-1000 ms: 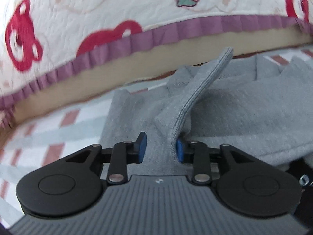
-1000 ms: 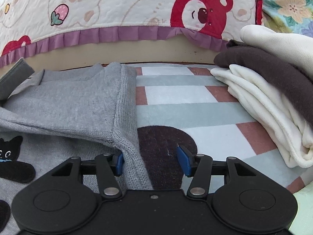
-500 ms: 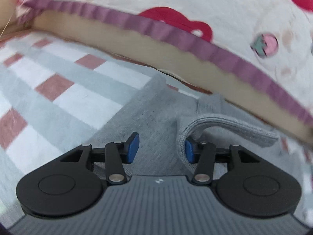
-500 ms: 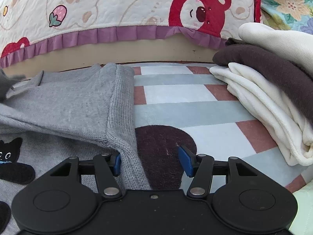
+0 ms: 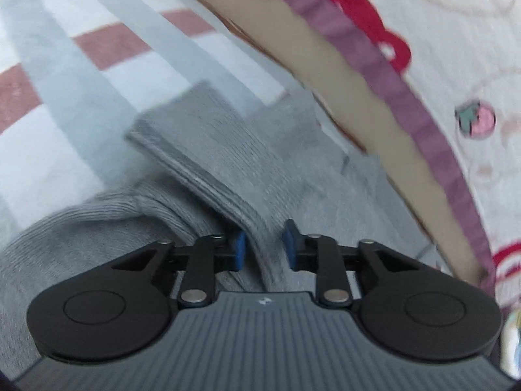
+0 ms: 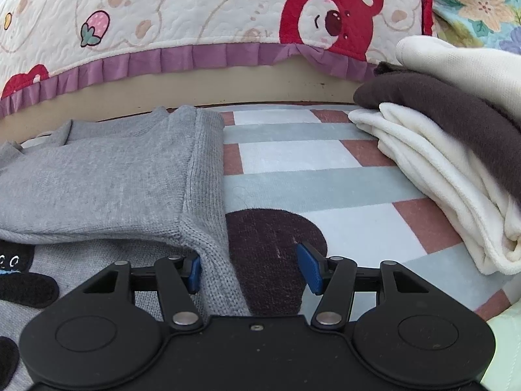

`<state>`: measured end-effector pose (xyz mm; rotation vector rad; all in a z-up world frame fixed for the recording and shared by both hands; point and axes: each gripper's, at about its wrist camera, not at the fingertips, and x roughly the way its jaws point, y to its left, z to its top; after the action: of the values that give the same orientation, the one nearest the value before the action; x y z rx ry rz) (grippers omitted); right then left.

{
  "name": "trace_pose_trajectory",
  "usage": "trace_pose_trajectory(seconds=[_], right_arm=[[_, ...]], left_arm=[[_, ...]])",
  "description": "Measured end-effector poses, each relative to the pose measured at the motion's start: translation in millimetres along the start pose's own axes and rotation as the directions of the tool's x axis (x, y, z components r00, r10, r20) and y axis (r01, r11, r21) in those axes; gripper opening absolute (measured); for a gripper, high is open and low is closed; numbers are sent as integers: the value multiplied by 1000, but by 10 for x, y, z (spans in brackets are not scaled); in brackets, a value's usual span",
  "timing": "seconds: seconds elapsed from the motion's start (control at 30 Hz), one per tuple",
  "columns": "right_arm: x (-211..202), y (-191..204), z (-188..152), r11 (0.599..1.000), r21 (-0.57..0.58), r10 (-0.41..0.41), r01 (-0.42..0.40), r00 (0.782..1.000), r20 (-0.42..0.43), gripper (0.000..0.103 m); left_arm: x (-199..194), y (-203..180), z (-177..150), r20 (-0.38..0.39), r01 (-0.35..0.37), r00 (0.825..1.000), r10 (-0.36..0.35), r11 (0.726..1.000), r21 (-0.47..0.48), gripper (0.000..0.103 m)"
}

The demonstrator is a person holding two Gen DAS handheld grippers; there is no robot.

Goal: Fold clothes

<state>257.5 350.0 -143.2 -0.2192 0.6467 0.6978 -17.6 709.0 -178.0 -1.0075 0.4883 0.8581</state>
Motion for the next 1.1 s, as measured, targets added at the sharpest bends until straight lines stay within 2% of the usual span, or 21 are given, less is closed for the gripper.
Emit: trace_pose_trajectory(seconds=[0.07,0.13,0.23,0.27,0.3,0.37,0.43,0.5,0.6,0.7,0.77,0.8,0.83,0.9,0.93,1.03,1.1], right_arm=[[-26,-113,24,997,58,50,-51,999,6,48],[-74,-310,40,979,188,78,-82,997,27,44],[-66,-621,-39,900,423,100,-101,995,26,43],[-59,-638,-61,890,444,105,-106,994,28,43],[-55,-637,-73,887,449,109,-108,994,25,43],[-66,-509,-20,933,347,103,-93,995,-11,43],[-119,-411,13,964,256,89,-76,995,-41,44],[-234,-391,26,974,214,96,-79,993,-68,47],[-508,-498,-52,955,262,172,-137,978,-116,48],[-763,-758,-266,886,388,335,-252,928,-163,48],[-926,-866,-454,843,448,419,-298,885,-201,48],[-1008,-911,-548,823,472,455,-315,863,-218,48],[-1091,-924,-640,818,477,472,-322,850,-236,48],[-1253,-955,-819,812,477,500,-336,822,-271,48],[-1330,-943,-892,811,473,511,-343,809,-289,48],[-1517,-924,-1091,802,473,543,-363,773,-327,50],[-1608,-913,-1213,783,497,571,-374,751,-333,53]], left_arm=[[14,-136,48,-54,-36,998,44,989,140,20],[-31,-289,89,-98,-56,992,86,959,278,24],[-165,-432,170,-169,-27,981,97,927,375,32],[-239,-443,199,-184,-17,978,94,923,384,37],[-328,-444,215,-194,-4,977,88,918,398,42],[-530,-407,215,-188,11,979,83,892,451,45],[-747,-283,190,-165,-9,980,107,861,509,49],[-936,-119,148,-154,-26,980,129,842,539,52],[-1111,170,75,-155,-59,971,180,814,578,55],[-1172,392,-31,-155,-110,952,265,765,634,55],[-1166,532,-68,-205,-107,933,294,775,623,56],[-1152,619,-83,-257,-95,921,293,808,581,59],[-1128,723,-98,-328,-78,904,274,860,504,61],[-1079,929,-127,-459,-56,862,215,940,335,68],[-1075,974,-146,-489,-52,848,202,952,301,68],[-1137,865,-230,-476,-27,847,236,914,405,67],[-1187,790,-279,-479,11,849,224,898,439,64]])
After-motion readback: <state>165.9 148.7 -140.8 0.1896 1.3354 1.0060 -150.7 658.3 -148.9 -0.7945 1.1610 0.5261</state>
